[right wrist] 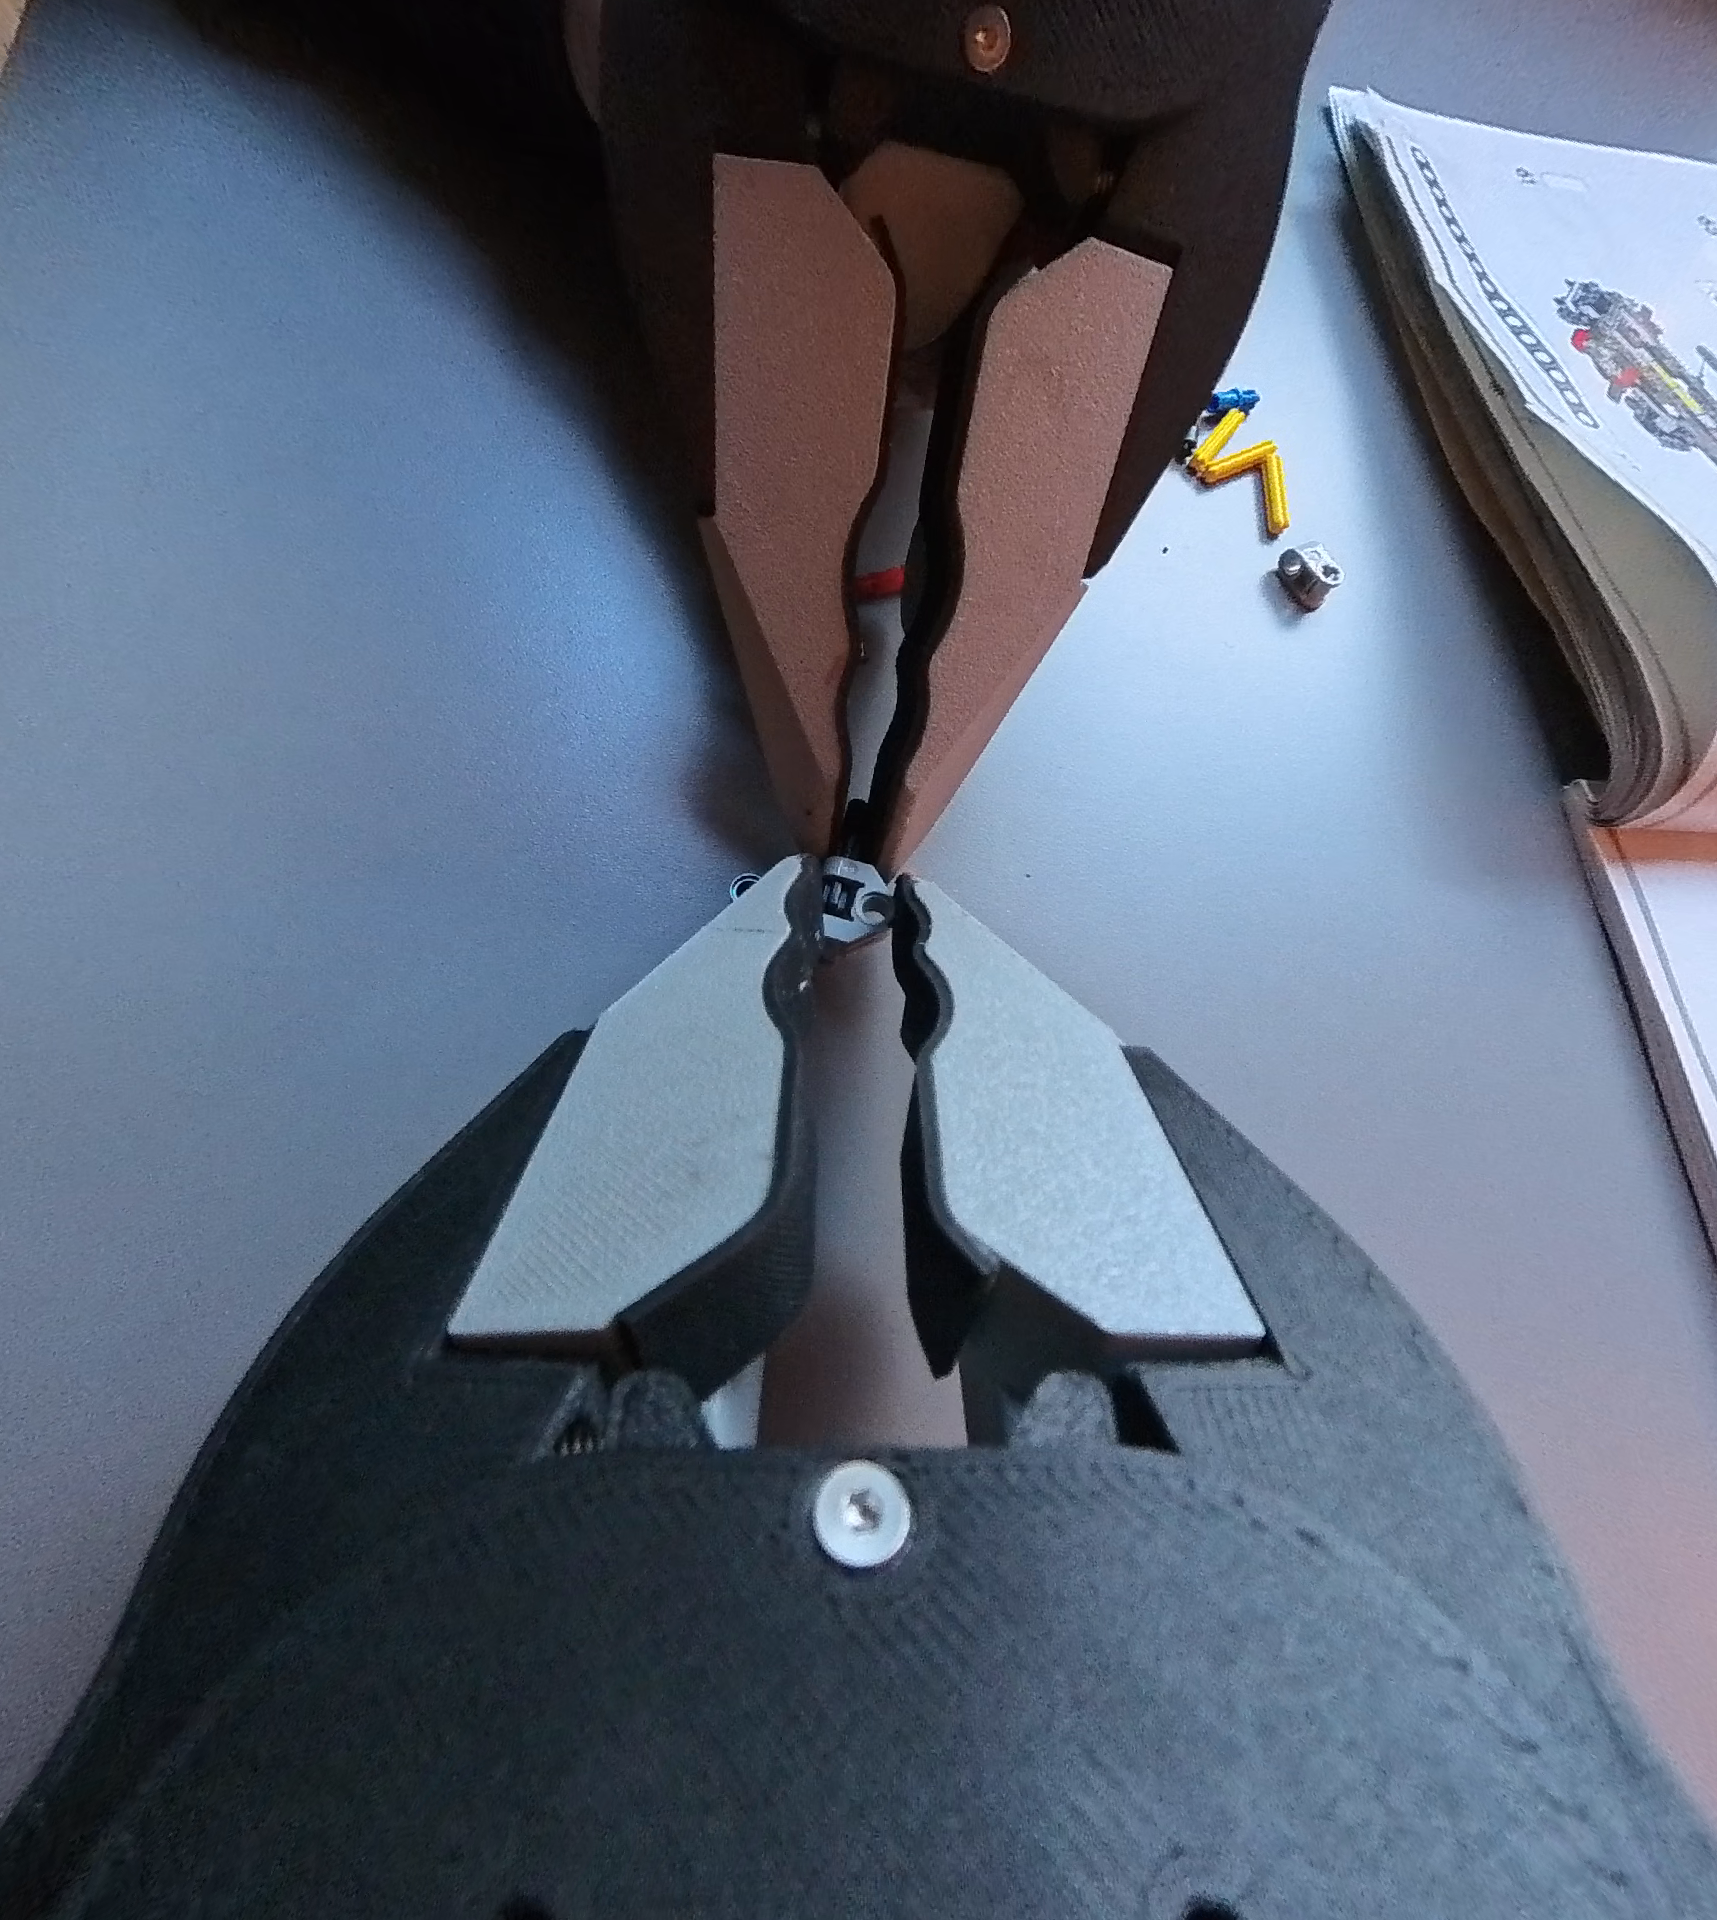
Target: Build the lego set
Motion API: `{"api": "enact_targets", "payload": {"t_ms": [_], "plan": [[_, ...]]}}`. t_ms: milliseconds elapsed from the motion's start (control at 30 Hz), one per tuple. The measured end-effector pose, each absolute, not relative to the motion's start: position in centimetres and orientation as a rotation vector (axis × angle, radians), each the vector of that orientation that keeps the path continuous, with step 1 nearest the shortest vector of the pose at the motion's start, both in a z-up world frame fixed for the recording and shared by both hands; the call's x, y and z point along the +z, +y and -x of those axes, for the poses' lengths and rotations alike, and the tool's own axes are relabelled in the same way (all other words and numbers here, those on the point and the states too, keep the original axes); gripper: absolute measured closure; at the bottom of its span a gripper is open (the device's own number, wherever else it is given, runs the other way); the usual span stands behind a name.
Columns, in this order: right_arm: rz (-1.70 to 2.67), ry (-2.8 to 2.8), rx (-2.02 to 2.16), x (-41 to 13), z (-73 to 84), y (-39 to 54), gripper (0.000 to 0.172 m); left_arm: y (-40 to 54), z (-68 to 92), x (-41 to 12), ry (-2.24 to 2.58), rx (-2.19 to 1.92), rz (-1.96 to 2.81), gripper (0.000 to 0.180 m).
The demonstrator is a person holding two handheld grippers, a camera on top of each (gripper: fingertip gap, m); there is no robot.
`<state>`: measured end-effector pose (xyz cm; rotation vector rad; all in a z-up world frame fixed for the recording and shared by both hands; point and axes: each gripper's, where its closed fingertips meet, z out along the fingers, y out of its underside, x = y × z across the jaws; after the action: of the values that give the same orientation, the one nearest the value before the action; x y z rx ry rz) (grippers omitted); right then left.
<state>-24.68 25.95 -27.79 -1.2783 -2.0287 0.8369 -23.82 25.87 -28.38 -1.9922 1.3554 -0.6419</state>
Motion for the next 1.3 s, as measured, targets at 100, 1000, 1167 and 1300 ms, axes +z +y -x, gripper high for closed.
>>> {"api": "enact_targets", "payload": {"t_ms": [100,1000,1167,1300], "plan": [[1.279,-2.028,0.841,-27.8,24.7,25.9,0.161,25.8,23.8,-28.4,1.354,-0.644,1.994,0.177],[1.377,-1.699,1.003,-24.0,25.0,28.9,0.161,27.1,26.3,-25.4,1.046,-0.886,2.030,0.149],[1.324,-1.438,1.308,-19.5,25.7,28.7,0.161,27.7,24.4,-23.0,0.861,-1.142,1.923,0.131],[1.325,-1.383,1.380,-19.1,26.4,28.2,0.162,27.4,23.3,-20.6,0.875,-1.170,1.752,0.138]]}}
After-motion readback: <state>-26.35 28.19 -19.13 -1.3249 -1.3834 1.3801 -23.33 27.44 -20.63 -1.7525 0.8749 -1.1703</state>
